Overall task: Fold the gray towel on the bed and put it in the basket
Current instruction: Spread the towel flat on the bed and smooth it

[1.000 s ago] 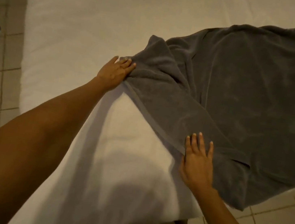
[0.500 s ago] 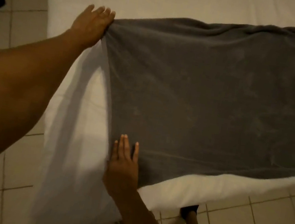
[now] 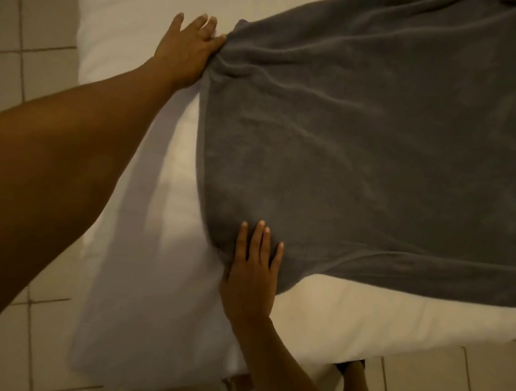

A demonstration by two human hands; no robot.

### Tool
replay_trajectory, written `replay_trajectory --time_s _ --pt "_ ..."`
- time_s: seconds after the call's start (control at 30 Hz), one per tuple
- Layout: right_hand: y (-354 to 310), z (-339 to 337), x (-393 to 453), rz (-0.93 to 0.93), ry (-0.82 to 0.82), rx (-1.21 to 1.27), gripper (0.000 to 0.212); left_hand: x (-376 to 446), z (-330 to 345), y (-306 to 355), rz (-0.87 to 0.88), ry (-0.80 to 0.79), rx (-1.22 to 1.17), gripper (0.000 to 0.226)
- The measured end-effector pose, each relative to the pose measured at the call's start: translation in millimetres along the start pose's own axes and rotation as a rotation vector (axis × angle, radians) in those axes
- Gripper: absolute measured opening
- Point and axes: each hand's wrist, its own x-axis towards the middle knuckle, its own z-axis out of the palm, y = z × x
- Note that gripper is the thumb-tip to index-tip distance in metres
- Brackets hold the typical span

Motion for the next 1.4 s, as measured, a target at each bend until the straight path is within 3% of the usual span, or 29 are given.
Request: replay_trajectory --time_s 0.3,0.43,0.57,0.67,0.73,0.87,1.03,1.2,1.4 --pt "21.0 -57.4 -17.2 -0.030 0.014 0.111 0.067 21.9 -32.9 9.3 -0.036 -0.011 0.043 0.052" --pt "51.3 -94.2 -16.9 0.048 0.039 0.092 0.081 36.2 -74.8 18.7 -0.048 0.019 0.044 0.054" --pt "95.9 -147.5 -12.1 0.089 -0.009 0.116 0.111 50.7 -120.4 36.6 -0.010 0.049 0.013 0.054" --pt "124.4 -185.3 -14.5 0.111 0.035 0.071 0.092 55.3 -153.8 59.7 0.030 0.067 0.019 0.053" --pt "144.7 -201.8 -16.0 0.223 0.052 0.099 0.085 57.2 -179.9 78.0 0.040 0.076 0.031 0.054" --pt "185.7 -237.1 -30.0 0.283 0.156 0.061 0.067 58.7 -233.6 120.9 0.048 0.044 0.066 0.068" --pt "231.6 -277.6 -39.7 0.347 0.221 0.106 0.070 63.0 -293.3 176.7 0.056 0.057 0.093 0.088" --pt "280.9 -309.5 -37.5 0.380 0.284 0.111 0.070 84.5 -346.7 234.8 0.062 0.120 0.136 0.065" --pt "366.8 -326.0 -38.9 0.378 0.304 0.164 0.071 123.5 -386.4 313.5 0.042 0.143 0.150 0.059"
